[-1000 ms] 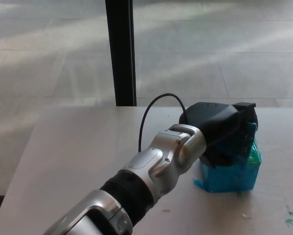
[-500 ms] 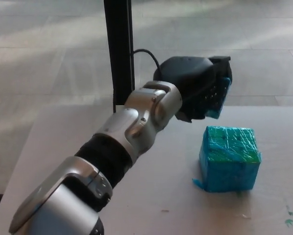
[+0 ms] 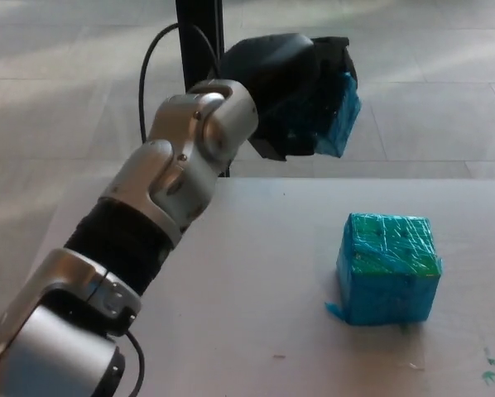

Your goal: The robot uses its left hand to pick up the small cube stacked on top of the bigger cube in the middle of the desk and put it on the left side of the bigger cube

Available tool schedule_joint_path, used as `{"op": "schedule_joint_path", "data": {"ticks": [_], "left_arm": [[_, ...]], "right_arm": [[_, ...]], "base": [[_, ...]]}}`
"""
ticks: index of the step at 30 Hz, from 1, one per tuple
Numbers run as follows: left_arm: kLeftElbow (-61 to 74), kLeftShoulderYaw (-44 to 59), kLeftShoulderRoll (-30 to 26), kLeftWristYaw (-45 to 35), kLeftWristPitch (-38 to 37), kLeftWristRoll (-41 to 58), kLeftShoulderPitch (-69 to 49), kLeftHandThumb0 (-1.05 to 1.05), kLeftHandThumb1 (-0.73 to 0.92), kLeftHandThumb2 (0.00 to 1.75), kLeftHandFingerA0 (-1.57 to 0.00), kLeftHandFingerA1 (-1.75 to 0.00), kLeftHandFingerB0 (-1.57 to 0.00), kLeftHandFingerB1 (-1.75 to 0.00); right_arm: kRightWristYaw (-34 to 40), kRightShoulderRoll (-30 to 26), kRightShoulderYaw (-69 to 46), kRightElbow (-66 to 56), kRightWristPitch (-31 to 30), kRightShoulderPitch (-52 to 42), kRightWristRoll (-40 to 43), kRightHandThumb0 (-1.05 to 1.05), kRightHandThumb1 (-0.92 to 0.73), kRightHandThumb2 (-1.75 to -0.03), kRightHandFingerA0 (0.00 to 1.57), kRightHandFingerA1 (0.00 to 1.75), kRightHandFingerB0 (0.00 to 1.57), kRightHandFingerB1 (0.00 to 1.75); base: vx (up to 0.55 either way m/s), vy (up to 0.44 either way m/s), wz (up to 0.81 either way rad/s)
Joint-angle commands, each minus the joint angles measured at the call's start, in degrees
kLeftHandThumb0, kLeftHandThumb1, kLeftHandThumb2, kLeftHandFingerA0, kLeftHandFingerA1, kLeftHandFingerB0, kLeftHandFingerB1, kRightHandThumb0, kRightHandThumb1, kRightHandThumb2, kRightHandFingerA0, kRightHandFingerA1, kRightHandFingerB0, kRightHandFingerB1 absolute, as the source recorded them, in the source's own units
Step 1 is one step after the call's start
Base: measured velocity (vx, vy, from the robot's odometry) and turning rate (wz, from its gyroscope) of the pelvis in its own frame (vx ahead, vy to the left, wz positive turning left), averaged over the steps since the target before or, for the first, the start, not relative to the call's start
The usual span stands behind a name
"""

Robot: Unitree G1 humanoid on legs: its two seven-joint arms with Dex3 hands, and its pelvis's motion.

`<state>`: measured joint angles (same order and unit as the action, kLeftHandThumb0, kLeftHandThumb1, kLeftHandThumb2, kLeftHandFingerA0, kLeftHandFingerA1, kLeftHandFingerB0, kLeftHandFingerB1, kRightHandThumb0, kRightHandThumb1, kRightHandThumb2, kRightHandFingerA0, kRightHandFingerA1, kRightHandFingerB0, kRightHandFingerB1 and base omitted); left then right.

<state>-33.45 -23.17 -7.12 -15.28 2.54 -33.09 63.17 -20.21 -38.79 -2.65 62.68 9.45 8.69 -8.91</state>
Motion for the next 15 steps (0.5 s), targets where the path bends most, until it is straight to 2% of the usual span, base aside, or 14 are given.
{"op": "schedule_joint_path", "data": {"ticks": [1, 3, 4, 6, 7, 8, 10, 11, 12, 13, 15], "left_arm": [[4.1, 0.8, -5.0, -8.0, 4.6, 2.3, -8.2, -0.19, 0.56, 0.97, -0.76, -1.58, -0.75, -1.39], [5.5, 1.0, -6.2, -9.1, 3.8, 3.4, -11.5, -0.18, 0.45, 1.14, -0.83, -1.75, -0.70, -1.53], [7.3, 0.8, -6.7, -10.0, 4.9, 3.3, -13.4, -0.21, 0.47, 1.17, -0.83, -1.74, -0.78, -1.55], [8.2, 0.7, -7.0, -10.4, 5.4, 3.0, -13.9, -0.21, 0.47, 1.17, -0.83, -1.74, -0.78, -1.55], [8.8, 0.3, -7.2, -11.4, 6.6, 3.1, -15.7, -0.13, 0.49, 1.17, -0.91, -1.75, -0.74, -1.51], [8.8, 0.2, -7.4, -11.3, 6.1, 3.2, -16.3, -0.18, 0.47, 1.13, -0.85, -1.75, -0.78, -1.57], [8.8, -0.1, -7.7, -10.8, 4.9, 3.1, -18.3, -0.22, 0.51, 1.04, -0.83, -1.75, -0.77, -1.57], [9.7, -0.8, -7.7, -10.8, 5.5, 2.3, -19.2, -0.23, 0.50, 1.07, -0.82, -1.75, -0.76, -1.57], [10.1, -1.3, -7.5, -10.9, 5.9, 1.7, -19.6, -0.19, 0.53, 1.10, -0.95, -1.73, -0.74, -1.52], [10.2, -1.6, -7.4, -10.8, 5.7, 1.6, -19.9, -0.20, 0.51, 1.07, -0.81, -1.75, -0.76, -1.56], [10.3, -2.2, -7.5, -10.4, 4.7, 1.5, -20.8, -0.19, 0.52, 1.07, -0.80, -1.75, -0.75, -1.56]], "right_arm": [[0.6, -1.7, -0.5, -1.0, 0.0, -0.6, 0.4, -0.72, -0.50, -0.73, 0.74, 0.94, 0.59, 0.76], [0.6, -1.7, -0.4, -0.9, 0.1, -0.5, 0.3, -0.71, -0.49, -0.74, 0.73, 0.95, 0.60, 0.76], [0.5, -1.7, -0.6, -0.7, 0.5, -0.6, 0.4, -0.72, -0.48, -0.75, 0.74, 0.94, 0.60, 0.75], [0.5, -1.6, -0.6, -0.7, 0.5, -0.5, 0.5, -0.72, -0.48, -0.75, 0.74, 0.94, 0.60, 0.75], [0.6, -1.6, -0.7, -0.7, 0.7, -0.6, 0.6, -0.71, -0.49, -0.74, 0.76, 0.94, 0.61, 0.75], [0.6, -1.5, -0.8, -0.8, 0.6, -0.5, 0.7, -0.72, -0.49, -0.73, 0.76, 0.95, 0.61, 0.75], [0.5, -1.3, -1.1, -0.7, -0.3, -0.1, 1.1, -0.71, -0.47, -0.72, 0.74, 0.95, 0.62, 0.75], [0.6, -1.3, -0.9, -0.8, -0.1, -0.1, 0.8, -0.71, -0.48, -0.73, 0.73, 0.95, 0.62, 0.75], [0.7, -1.4, -0.9, -0.9, -0.1, -0.1, 0.8, -0.70, -0.47, -0.74, 0.74, 0.96, 0.61, 0.76], [0.6, -1.4, -1.0, -0.9, -0.1, 0.0, 0.9, -0.70, -0.46, -0.74, 0.75, 0.96, 0.61, 0.76], [0.7, -1.4, -1.2, -0.8, -0.1, 0.2, 1.0, -0.70, -0.46, -0.74, 0.75, 0.96, 0.61, 0.77]], "base": [[0.00, 0.000, 0.00], [0.00, 0.000, 0.00], [0.00, 0.000, 0.00], [0.00, 0.000, 0.00], [0.00, 0.000, 0.00], [0.00, 0.000, 0.00], [0.00, 0.000, 0.00], [0.00, 0.000, 0.00], [0.00, 0.000, 0.00], [0.00, 0.000, 0.00], [0.00, 0.000, 0.00]]}}
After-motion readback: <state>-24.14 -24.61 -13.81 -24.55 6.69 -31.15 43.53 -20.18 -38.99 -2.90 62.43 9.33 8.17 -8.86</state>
